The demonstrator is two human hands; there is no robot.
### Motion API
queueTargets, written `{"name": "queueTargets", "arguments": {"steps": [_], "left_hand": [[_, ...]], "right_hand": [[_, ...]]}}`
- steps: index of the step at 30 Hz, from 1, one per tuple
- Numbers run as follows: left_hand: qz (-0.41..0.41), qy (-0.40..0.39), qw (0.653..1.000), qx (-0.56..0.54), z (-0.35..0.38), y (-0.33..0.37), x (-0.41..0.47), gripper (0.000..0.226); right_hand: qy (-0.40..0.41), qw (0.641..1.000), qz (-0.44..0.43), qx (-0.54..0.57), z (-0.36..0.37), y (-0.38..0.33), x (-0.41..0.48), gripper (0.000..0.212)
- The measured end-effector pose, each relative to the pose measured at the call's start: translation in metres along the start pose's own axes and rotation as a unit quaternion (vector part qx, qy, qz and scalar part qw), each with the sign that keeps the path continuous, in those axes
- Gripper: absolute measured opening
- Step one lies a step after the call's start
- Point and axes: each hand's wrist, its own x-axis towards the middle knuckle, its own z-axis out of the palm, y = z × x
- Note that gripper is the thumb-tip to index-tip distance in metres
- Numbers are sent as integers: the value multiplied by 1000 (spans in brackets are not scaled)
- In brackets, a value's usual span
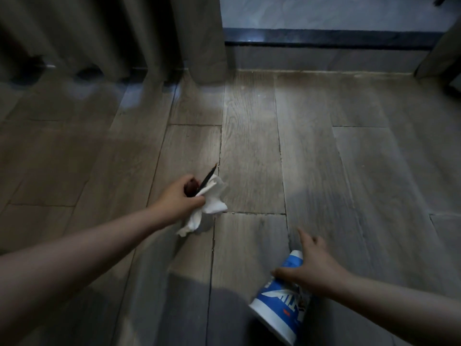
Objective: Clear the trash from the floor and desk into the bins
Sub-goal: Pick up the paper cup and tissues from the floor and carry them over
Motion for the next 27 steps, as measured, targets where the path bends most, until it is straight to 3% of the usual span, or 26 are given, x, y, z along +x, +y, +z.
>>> {"name": "queueTargets", "arguments": {"steps": [10, 16, 22, 27], "left_hand": [[14, -60, 997, -50, 24, 8, -29, 17], [27, -86, 994, -57, 33, 9, -37, 15], [17, -80, 992, -93, 27, 20, -32, 16], [29, -28, 987, -154, 8, 56, -9, 13]], "right_hand": [[26, 997, 47, 51, -1, -2, -3, 105], [59, 986, 45, 151, -16, -13, -6, 104], [86, 951, -20, 296, -42, -31, -6, 85], [148, 939, -77, 302, -91, -55, 5, 66]]}}
